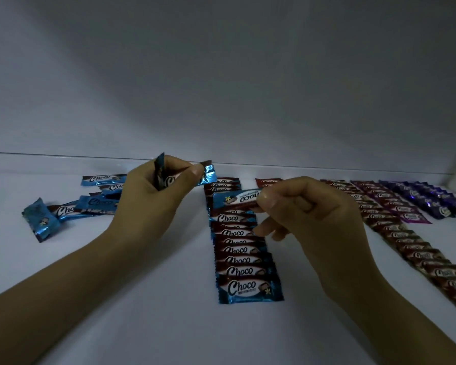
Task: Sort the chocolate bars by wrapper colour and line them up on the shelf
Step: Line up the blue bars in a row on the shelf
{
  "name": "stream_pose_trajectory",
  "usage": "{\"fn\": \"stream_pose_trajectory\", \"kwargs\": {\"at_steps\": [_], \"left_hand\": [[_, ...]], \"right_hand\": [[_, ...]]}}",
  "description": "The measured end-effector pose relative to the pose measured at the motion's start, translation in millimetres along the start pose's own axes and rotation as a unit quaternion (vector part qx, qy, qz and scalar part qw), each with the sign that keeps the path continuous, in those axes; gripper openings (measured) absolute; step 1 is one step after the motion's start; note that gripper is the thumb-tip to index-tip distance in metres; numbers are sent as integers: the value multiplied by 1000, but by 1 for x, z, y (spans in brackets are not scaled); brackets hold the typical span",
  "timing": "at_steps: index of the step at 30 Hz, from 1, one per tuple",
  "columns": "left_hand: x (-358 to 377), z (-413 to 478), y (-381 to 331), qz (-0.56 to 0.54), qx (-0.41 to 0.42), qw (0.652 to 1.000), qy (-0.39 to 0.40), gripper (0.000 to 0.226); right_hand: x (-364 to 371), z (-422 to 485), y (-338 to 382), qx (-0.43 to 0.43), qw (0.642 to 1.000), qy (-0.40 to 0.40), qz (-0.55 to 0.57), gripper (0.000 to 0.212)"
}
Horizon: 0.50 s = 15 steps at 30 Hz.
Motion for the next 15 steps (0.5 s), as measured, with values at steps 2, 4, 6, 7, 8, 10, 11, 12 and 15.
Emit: {"fn": "stream_pose_trajectory", "kwargs": {"at_steps": [2, 4, 6, 7, 8, 10, 11, 12, 15], "left_hand": [[0, -2, -1, 18, 24, 1000, 0, 12], [-1, -2, 0, 28, 40, 999, -2, 12], [-1, -2, 0, 38, 44, 998, 3, 11], [0, -3, 0, 42, 47, 998, 9, 11], [1, -3, 0, 46, 52, 997, 15, 12], [2, -6, -1, 59, 67, 996, 26, 18], [4, -7, -2, 67, 75, 994, 35, 23], [5, -8, -2, 75, 81, 993, 44, 27], [7, -8, -4, 88, 96, 990, 62, 31]], "right_hand": [[1, -1, -2, -1, 1000, 0, -6, 28], [2, 0, -4, -1, 1000, 1, -10, 33], [2, 1, -7, 15, 1000, 3, -16, 37], [1, 2, -8, 26, 1000, 1, -6, 36], [0, 2, -9, 36, 999, 0, 5, 31], [-4, 3, -12, 57, 998, -7, 32, 22], [-6, 2, -14, 69, 996, -14, 48, 18], [-7, 2, -17, 83, 994, -14, 63, 13], [-6, 4, -18, 86, 995, 13, 52, 16]]}}
Point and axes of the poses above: each hand's wrist, its own z-axis towards the middle knuckle, its own x-axis out of the palm, y = z × x, the point moved 6 cm from there along z, towards the middle knuckle, and after that the axes turned 3 degrees about -y, right-handed, at the moved point
